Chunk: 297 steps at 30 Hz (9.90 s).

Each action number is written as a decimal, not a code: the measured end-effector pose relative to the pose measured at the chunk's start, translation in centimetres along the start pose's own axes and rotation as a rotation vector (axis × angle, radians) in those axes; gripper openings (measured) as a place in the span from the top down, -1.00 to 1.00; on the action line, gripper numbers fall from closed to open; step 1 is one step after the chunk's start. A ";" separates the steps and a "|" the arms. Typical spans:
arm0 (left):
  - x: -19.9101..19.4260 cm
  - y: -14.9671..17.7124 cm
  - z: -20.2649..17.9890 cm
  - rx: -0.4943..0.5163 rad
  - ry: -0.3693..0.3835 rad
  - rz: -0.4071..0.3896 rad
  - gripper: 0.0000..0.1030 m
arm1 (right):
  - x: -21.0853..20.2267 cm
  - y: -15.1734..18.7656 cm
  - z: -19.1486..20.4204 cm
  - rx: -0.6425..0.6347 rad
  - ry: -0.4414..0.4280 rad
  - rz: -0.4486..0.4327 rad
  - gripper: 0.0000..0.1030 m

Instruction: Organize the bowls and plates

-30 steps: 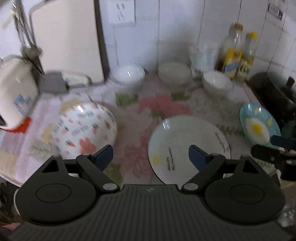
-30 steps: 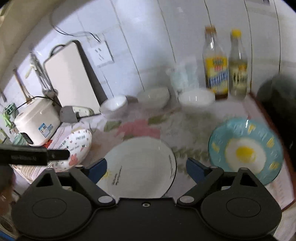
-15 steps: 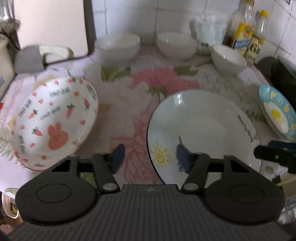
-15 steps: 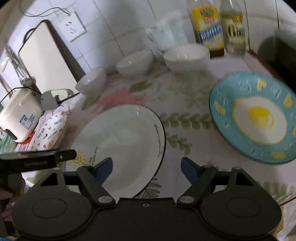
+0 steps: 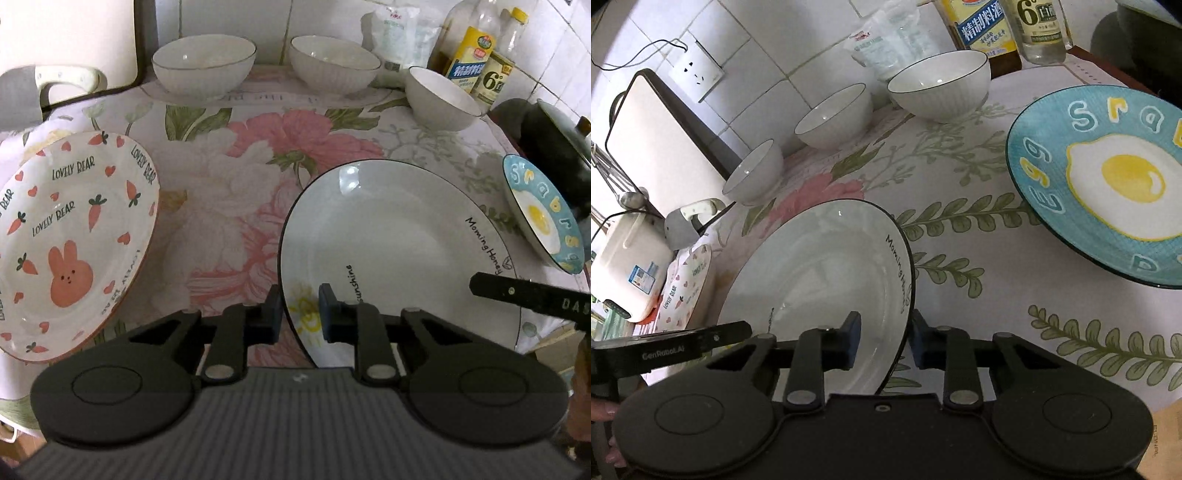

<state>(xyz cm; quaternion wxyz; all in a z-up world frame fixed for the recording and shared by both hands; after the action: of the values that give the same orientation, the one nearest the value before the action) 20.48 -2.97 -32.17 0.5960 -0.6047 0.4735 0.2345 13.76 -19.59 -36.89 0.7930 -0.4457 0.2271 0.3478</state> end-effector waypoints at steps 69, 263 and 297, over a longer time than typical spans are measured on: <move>3.1 -10.1 3.3 0.029 -0.191 0.236 0.37 | 5.2 -10.6 4.2 -0.244 0.252 0.073 0.36; -1.5 -8.0 3.8 -0.133 -0.008 0.157 0.44 | -0.2 -11.1 8.3 -0.137 0.121 0.206 0.58; 4.3 -9.3 2.9 0.060 -0.049 0.322 0.47 | 6.5 -9.8 6.8 -0.258 0.489 0.212 0.40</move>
<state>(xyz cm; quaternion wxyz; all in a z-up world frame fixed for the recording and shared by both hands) 31.13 -2.99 -31.73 0.5799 -0.4970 0.5565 0.3272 25.77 -14.94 -32.48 0.6107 -0.5871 0.4108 0.3370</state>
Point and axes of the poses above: each gripper's, at about its wrist camera, not at the fingertips, and x roughly the way its jaws point, z to its left, y to its underside, the point moved 6 cm from there along x, roughly the way its jaws point, and after that the axes turned 2 degrees about z, right-handed, at the moved point
